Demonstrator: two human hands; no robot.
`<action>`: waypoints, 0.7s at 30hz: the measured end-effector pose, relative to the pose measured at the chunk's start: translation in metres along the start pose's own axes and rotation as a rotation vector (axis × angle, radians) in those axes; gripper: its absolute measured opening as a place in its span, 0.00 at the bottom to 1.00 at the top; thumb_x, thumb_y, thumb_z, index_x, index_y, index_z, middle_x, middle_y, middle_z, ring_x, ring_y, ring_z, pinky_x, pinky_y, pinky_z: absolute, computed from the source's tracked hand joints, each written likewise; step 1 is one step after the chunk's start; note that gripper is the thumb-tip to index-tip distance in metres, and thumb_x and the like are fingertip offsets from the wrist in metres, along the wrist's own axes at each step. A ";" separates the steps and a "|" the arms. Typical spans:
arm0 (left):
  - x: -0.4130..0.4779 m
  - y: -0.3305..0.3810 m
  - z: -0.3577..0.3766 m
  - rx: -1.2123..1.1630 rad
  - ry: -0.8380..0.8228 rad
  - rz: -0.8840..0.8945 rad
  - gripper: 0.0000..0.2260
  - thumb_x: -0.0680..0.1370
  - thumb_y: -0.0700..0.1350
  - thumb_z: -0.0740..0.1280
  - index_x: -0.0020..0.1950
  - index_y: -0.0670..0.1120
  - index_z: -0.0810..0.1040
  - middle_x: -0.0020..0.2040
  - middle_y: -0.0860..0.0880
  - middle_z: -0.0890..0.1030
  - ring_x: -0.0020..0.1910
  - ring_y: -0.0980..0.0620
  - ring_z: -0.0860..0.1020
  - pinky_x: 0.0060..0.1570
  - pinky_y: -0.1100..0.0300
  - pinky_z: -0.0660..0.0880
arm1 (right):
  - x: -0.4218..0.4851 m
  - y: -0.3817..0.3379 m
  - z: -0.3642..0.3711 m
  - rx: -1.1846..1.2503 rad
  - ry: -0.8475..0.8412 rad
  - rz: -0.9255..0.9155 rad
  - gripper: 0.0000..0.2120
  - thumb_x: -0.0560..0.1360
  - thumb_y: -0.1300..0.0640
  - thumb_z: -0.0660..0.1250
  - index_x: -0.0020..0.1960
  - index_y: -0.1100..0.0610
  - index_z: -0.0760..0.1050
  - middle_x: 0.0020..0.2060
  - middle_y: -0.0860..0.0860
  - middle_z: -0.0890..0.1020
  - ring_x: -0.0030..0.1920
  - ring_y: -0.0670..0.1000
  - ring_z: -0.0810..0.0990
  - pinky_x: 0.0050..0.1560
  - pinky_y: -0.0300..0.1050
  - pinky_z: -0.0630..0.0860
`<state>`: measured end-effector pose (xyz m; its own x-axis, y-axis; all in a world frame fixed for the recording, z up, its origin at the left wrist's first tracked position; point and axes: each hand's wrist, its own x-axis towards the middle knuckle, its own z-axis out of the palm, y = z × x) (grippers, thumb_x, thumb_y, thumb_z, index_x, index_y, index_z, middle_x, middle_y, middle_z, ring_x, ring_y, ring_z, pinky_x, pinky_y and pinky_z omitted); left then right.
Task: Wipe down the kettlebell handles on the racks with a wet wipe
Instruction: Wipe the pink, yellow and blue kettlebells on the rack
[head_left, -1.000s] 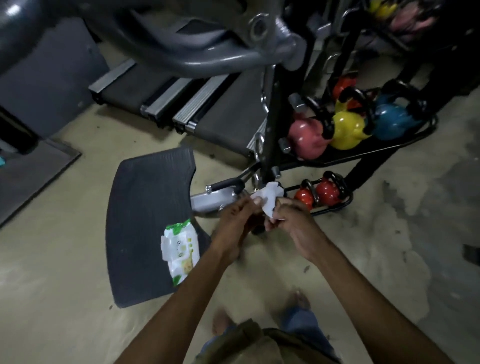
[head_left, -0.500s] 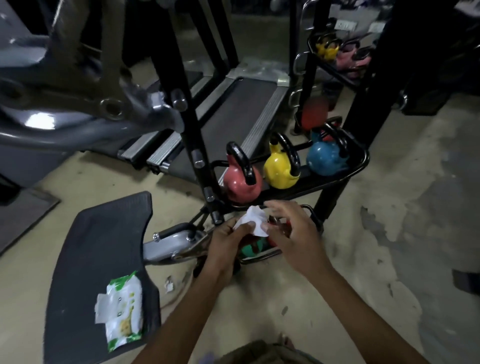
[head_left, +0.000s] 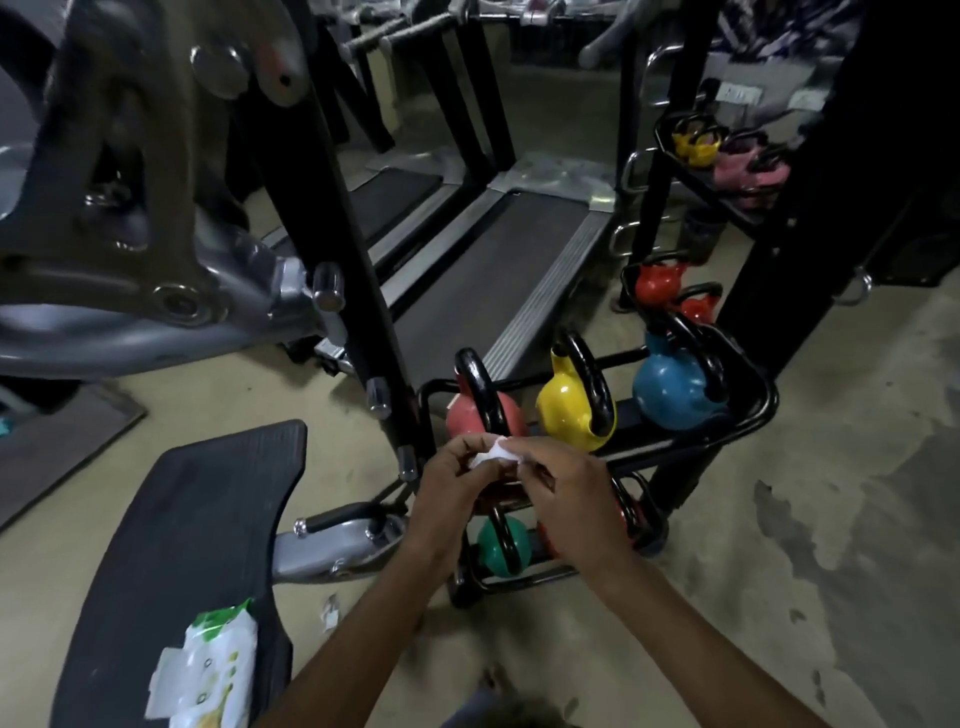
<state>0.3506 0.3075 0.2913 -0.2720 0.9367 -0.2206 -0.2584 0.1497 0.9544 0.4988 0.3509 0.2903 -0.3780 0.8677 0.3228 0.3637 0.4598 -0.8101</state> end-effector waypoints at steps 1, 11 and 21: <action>0.007 0.004 0.001 0.005 -0.008 0.024 0.09 0.80 0.39 0.71 0.60 0.41 0.81 0.53 0.38 0.86 0.53 0.38 0.85 0.55 0.47 0.82 | 0.012 0.005 -0.004 0.015 -0.016 0.029 0.16 0.78 0.67 0.71 0.62 0.54 0.84 0.54 0.46 0.86 0.54 0.39 0.83 0.55 0.34 0.80; 0.079 0.003 -0.021 0.847 0.076 0.294 0.37 0.74 0.43 0.78 0.80 0.53 0.67 0.80 0.59 0.63 0.77 0.64 0.62 0.75 0.70 0.60 | 0.195 0.040 0.011 -0.002 -0.132 0.120 0.12 0.78 0.65 0.69 0.57 0.56 0.86 0.51 0.48 0.88 0.52 0.45 0.84 0.53 0.29 0.75; 0.093 -0.010 -0.017 1.178 0.113 0.320 0.43 0.72 0.43 0.79 0.83 0.49 0.62 0.83 0.53 0.59 0.82 0.52 0.59 0.80 0.55 0.60 | 0.295 0.058 0.093 -0.534 -0.963 -0.107 0.14 0.79 0.60 0.63 0.57 0.64 0.84 0.56 0.63 0.85 0.57 0.64 0.83 0.58 0.52 0.78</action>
<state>0.3123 0.3883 0.2580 -0.2630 0.9599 0.0970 0.8153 0.1674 0.5543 0.3296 0.6162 0.2929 -0.8494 0.4156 -0.3251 0.5227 0.7473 -0.4102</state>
